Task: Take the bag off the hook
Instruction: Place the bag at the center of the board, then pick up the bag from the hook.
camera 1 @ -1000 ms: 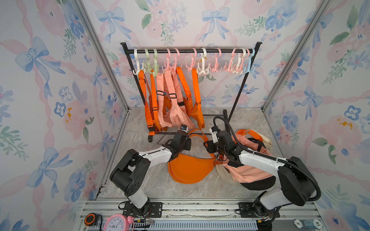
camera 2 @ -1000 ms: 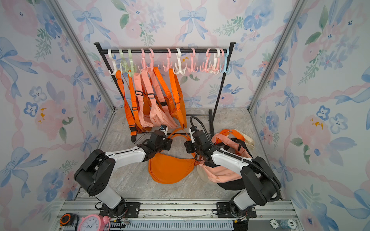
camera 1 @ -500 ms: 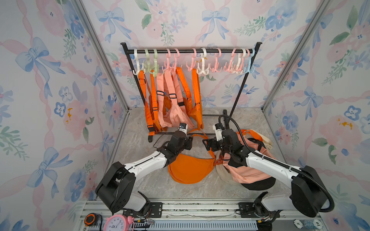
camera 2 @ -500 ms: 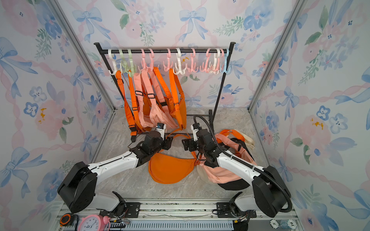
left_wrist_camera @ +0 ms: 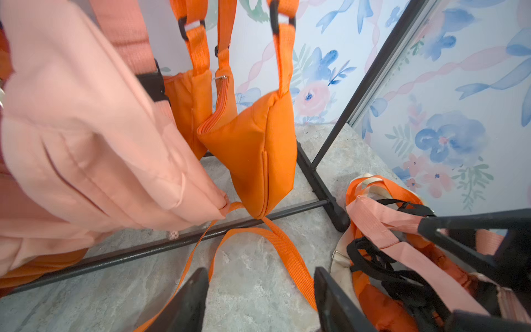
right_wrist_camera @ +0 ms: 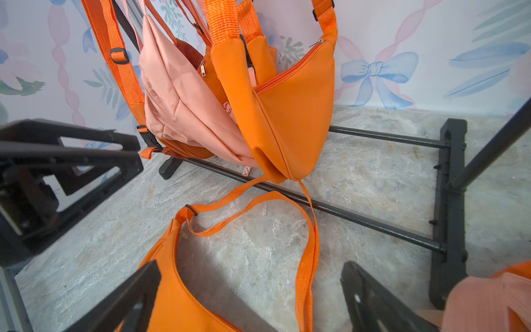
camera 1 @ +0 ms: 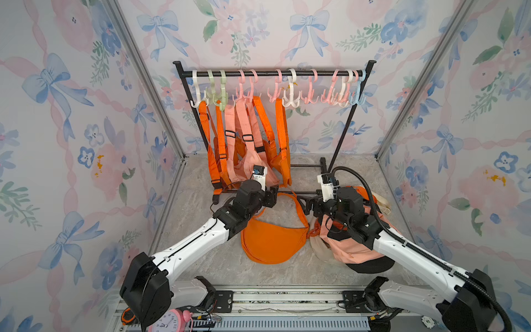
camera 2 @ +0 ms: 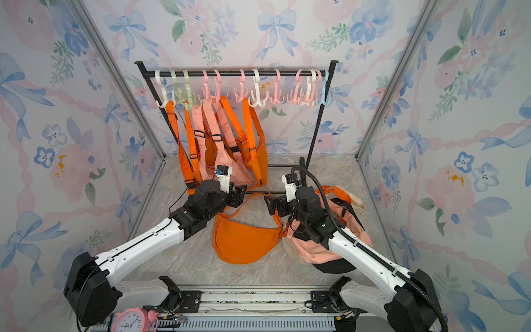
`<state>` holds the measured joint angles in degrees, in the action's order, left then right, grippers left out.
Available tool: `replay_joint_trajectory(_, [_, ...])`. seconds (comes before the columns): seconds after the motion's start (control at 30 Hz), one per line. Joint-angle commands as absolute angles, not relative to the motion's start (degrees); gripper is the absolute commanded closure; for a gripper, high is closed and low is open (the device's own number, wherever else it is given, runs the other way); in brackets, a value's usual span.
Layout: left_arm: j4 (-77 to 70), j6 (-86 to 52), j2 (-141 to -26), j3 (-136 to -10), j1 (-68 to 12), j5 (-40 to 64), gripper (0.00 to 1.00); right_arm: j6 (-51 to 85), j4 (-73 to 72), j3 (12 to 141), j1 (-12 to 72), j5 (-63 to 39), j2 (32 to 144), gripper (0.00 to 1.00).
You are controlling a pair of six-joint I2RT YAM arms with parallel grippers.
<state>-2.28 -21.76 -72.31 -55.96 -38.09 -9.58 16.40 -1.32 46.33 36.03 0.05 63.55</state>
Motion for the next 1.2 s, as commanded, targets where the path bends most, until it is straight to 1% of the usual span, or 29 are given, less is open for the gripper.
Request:
replay_joint_trajectory(0.0, [0.85, -22.02, -72.82, -60.42, -36.73, -6.43, 0.39, 15.40, 0.30, 44.73, 35.63, 0.44, 61.58, 0.00])
replay_joint_trajectory(0.37, [7.51, -18.90, -85.02, -80.72, -32.72, 2.63, 0.38, 16.37, -3.29, 40.63, 35.73, 0.68, 59.50, 0.00])
replay_joint_trajectory(0.57, [11.10, -17.58, -91.94, -92.14, -30.24, 5.09, 0.38, 16.26, -3.38, 40.17, 36.21, 0.46, 59.22, 0.00])
replay_joint_trajectory(0.8, [12.03, -19.15, -99.26, -101.81, -26.39, 10.12, 0.38, 15.74, -3.83, 40.60, 37.33, 0.18, 60.35, 0.00])
replay_joint_trajectory(1.03, [13.62, -19.07, -106.77, -111.58, -25.66, 12.40, 0.40, 16.79, -5.60, 40.84, 37.53, -2.18, 61.75, 0.00])
replay_joint_trajectory(1.17, [14.13, -19.24, -109.85, -115.70, -25.49, 13.43, 0.44, 17.02, -6.40, 41.23, 37.64, -3.09, 63.04, 0.01])
